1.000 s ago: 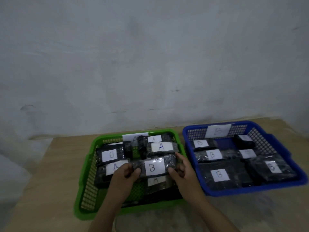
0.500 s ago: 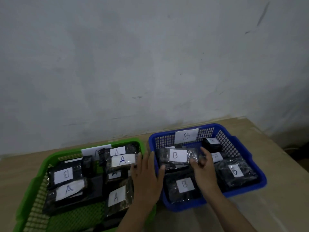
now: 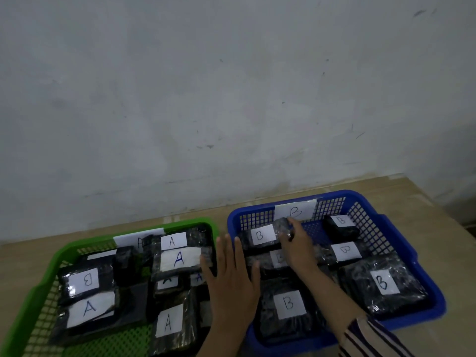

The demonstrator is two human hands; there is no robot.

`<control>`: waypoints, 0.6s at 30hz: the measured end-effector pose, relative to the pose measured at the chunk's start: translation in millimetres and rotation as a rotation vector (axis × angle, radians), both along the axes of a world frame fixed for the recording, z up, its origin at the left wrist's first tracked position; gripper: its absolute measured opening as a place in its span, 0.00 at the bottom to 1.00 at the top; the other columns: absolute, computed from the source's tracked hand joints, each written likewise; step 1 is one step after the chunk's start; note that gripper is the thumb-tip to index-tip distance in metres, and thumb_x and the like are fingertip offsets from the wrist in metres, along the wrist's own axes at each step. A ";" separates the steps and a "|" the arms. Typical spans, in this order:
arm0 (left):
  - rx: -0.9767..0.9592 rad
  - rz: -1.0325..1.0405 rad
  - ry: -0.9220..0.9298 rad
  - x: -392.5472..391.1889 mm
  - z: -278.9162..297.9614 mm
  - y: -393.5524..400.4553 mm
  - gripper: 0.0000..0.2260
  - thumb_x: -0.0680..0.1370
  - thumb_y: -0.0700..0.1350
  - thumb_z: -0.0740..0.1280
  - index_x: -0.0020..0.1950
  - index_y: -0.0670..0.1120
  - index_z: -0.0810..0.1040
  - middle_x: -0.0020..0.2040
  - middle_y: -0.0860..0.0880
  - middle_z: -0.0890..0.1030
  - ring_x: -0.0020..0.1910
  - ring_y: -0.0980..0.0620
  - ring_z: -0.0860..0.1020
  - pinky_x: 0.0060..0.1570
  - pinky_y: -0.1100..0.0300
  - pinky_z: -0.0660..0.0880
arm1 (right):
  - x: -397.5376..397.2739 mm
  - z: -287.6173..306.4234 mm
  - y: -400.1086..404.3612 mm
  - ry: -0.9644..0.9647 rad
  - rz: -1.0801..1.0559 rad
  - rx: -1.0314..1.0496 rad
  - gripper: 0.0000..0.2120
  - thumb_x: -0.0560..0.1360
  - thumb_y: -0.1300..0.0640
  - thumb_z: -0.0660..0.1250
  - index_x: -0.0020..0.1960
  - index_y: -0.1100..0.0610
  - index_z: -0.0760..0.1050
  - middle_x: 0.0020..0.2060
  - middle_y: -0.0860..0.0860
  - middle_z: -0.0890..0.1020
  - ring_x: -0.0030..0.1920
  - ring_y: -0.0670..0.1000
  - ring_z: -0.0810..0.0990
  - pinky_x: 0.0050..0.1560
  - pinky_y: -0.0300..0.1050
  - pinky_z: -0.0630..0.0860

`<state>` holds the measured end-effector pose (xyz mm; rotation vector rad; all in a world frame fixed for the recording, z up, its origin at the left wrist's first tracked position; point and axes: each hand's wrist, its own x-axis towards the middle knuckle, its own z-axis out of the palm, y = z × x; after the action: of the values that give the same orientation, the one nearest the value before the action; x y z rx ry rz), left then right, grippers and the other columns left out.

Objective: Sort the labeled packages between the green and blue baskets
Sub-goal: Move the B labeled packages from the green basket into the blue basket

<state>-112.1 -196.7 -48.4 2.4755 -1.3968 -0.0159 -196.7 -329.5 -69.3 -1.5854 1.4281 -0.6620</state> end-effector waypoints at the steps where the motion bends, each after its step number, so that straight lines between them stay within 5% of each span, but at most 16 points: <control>1: -0.021 0.013 -0.006 -0.5 -1.8 -0.6 0.34 0.77 0.60 0.35 0.68 0.43 0.68 0.70 0.45 0.68 0.73 0.58 0.34 0.68 0.48 0.37 | 1.7 -2.0 -0.9 0.106 0.006 -0.048 0.20 0.76 0.60 0.61 0.68 0.58 0.65 0.59 0.61 0.75 0.53 0.57 0.74 0.51 0.46 0.71; 6: -0.058 0.018 -0.013 -0.4 -5.0 -0.6 0.34 0.77 0.61 0.35 0.68 0.44 0.67 0.69 0.45 0.68 0.72 0.58 0.32 0.68 0.48 0.37 | 3.5 -4.0 7.4 0.451 0.029 -0.269 0.19 0.72 0.54 0.68 0.61 0.57 0.73 0.60 0.60 0.71 0.60 0.61 0.68 0.56 0.54 0.68; 10: 0.013 -0.047 0.079 0.3 8.4 0.1 0.33 0.78 0.60 0.36 0.66 0.46 0.70 0.68 0.45 0.71 0.73 0.53 0.58 0.69 0.49 0.36 | 0.9 -3.2 18.4 0.606 0.132 -0.296 0.20 0.76 0.48 0.60 0.67 0.48 0.66 0.70 0.55 0.64 0.66 0.59 0.62 0.62 0.56 0.63; 14: -0.197 -0.205 0.185 13.7 7.7 13.9 0.26 0.77 0.61 0.43 0.71 0.52 0.62 0.73 0.51 0.50 0.72 0.64 0.36 0.69 0.58 0.31 | 0.5 17.1 31.6 0.483 0.096 -0.287 0.20 0.77 0.48 0.60 0.67 0.49 0.67 0.72 0.56 0.62 0.68 0.60 0.60 0.65 0.61 0.60; 16: -0.247 -0.200 0.206 26.1 9.8 32.5 0.19 0.79 0.55 0.52 0.68 0.51 0.69 0.74 0.50 0.55 0.75 0.54 0.50 0.73 0.58 0.43 | 5.0 28.0 44.4 0.377 0.118 -0.303 0.19 0.76 0.50 0.62 0.66 0.53 0.69 0.70 0.57 0.65 0.68 0.61 0.62 0.66 0.64 0.62; 18: -0.380 -0.135 0.247 38.3 11.7 55.1 0.15 0.77 0.49 0.59 0.61 0.48 0.76 0.67 0.49 0.72 0.69 0.51 0.66 0.67 0.53 0.65 | 14.7 37.8 65.0 0.297 0.162 -0.326 0.18 0.75 0.52 0.64 0.64 0.55 0.72 0.68 0.58 0.68 0.68 0.61 0.64 0.65 0.65 0.63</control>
<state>-73.8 -141.7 -36.7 1.9948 -1.3178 -0.0758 -182.0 -264.5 -31.5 -2.1034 1.4326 -0.6030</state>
